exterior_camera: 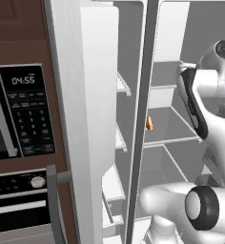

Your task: Pick up the frozen chicken drumstick from the freezer, place it on any shelf in the fridge, and close the fridge and freezer doors when done.

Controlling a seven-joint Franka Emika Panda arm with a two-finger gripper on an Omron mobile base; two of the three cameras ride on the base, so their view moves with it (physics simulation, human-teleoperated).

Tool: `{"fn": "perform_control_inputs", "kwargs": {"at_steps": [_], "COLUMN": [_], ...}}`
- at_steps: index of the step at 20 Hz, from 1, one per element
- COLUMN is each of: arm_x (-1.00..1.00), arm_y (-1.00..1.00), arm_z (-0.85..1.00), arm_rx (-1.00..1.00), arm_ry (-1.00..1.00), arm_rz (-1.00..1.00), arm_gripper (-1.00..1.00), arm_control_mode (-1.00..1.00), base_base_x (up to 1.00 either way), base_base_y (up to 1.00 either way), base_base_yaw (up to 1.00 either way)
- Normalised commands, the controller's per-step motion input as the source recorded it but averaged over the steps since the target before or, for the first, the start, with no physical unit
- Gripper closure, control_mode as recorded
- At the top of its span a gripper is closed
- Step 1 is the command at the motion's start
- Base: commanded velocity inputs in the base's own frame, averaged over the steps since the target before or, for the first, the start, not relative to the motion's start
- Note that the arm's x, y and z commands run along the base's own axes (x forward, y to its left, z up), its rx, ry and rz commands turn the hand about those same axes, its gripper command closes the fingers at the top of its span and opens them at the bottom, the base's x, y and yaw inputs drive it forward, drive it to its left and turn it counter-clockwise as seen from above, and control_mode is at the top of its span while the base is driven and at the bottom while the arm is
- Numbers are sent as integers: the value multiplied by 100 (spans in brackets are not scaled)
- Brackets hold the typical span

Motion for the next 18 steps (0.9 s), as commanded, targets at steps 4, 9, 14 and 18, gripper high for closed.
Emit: {"fn": "perform_control_inputs", "kwargs": {"at_steps": [4, 9, 14, 18], "arm_x": [100, 100, 100, 100], "arm_y": [-18, -52, -13, 1], "arm_z": [-39, -43, -37, -16], "arm_rx": [0, 0, 0, 0], "arm_ry": [6, 0, 0, 0], "arm_rz": [15, 16, 8, 0], "arm_gripper": [100, 100, 100, -100], "arm_control_mode": [-100, -100, -100, -100], "base_base_x": [0, 0, 0, 0], "base_base_y": [0, 0, 0, 0], "base_base_yaw": [0, 0, 0, 0]}}
